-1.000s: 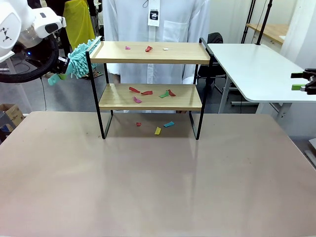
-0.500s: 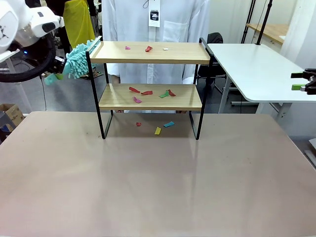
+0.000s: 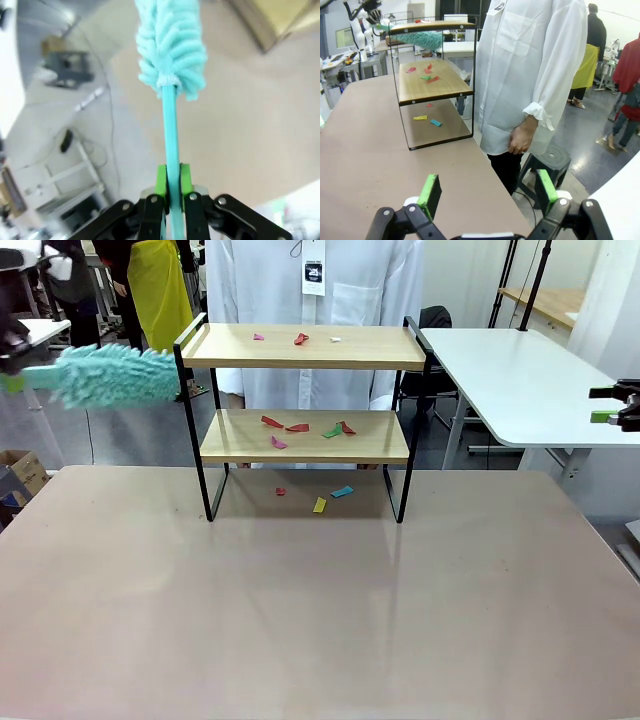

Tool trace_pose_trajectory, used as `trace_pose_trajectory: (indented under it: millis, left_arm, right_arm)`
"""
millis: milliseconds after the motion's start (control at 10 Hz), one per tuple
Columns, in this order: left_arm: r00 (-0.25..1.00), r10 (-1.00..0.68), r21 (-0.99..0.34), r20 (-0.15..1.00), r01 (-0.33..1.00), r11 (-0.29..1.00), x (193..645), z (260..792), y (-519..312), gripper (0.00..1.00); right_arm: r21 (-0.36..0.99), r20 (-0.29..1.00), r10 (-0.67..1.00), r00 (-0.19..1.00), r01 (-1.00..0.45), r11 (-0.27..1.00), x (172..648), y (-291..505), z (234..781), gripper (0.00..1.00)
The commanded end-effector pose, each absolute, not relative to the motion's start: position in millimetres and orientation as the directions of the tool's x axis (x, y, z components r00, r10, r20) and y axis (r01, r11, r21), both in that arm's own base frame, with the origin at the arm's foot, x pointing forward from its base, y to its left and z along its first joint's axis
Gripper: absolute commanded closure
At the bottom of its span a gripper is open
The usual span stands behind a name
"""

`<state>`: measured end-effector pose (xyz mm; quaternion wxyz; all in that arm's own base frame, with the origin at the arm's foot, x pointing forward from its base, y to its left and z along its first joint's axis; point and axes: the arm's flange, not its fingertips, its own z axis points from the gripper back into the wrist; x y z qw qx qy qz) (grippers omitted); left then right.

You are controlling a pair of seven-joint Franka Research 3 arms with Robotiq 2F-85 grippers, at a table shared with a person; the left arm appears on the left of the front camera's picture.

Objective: Clean the shelf.
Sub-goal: Clean the specific section of the Shelf indicated by the human with the Duster.

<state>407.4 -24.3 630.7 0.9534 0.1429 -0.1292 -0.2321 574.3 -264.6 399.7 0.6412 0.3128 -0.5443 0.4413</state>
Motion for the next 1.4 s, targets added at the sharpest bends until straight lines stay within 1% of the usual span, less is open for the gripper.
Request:
trace_pose_trajectory:
  millis: [0,100,200,300,400,500,600,700,800,900,1000,1300]
  left_arm:
    - [0.803,-0.595,0.423,-0.038,0.553,0.718,389,648,-11,0.87]
    - [0.774,-0.624,0.42,-0.105,0.603,0.678,378,651,-5,0.87]
    - [0.66,-0.735,0.356,-0.156,0.732,0.581,366,650,-3,0.87]
    - [0.556,-0.801,0.305,-0.224,0.82,0.484,355,645,-6,0.87]
    - [0.432,-0.858,0.313,-0.28,0.885,0.344,345,641,-5,0.87]
    - [0.344,-0.9,0.269,-0.267,0.923,0.273,336,637,-5,0.87]
    - [0.316,-0.901,0.245,-0.298,0.938,0.247,333,631,-8,0.87]
    - [0.237,-0.933,0.188,-0.27,0.964,0.19,333,626,-14,0.87]
    - [0.242,-0.931,0.185,-0.275,0.963,0.196,337,622,-21,0.87]
    - [0.258,-0.927,0.227,-0.271,0.953,0.199,346,615,-28,0.87]
    - [0.257,-0.926,0.194,-0.278,0.959,0.208,335,624,-23,0.87]
    - [0.257,-0.926,0.194,-0.278,0.959,0.208,335,624,-23,0.87]
  right_arm:
    - [-0.084,0.973,0.229,0.014,-0.905,0.416,575,-264,402,0.0]
    - [-0.084,0.973,0.229,0.014,-0.905,0.416,575,-264,402,0.0]
    - [-0.084,0.973,0.229,0.014,-0.905,0.416,575,-264,402,0.0]
    - [-0.084,0.973,0.229,0.014,-0.905,0.416,575,-264,402,0.0]
    - [-0.084,0.973,0.229,0.014,-0.905,0.416,575,-264,402,0.0]
    - [-0.084,0.973,0.229,0.014,-0.905,0.416,575,-264,402,0.0]
    - [-0.084,0.973,0.229,0.014,-0.905,0.416,575,-264,402,0.0]
    - [-0.084,0.973,0.229,0.014,-0.905,0.416,575,-264,402,0.0]
    - [-0.084,0.973,0.229,0.014,-0.905,0.416,575,-264,402,0.0]
    - [-0.084,0.973,0.229,0.014,-0.905,0.416,575,-264,402,0.0]
    - [-0.084,0.973,0.229,0.014,-0.905,0.416,575,-264,402,0.0]
    - [-0.084,0.973,0.229,0.014,-0.905,0.416,575,-264,402,0.0]
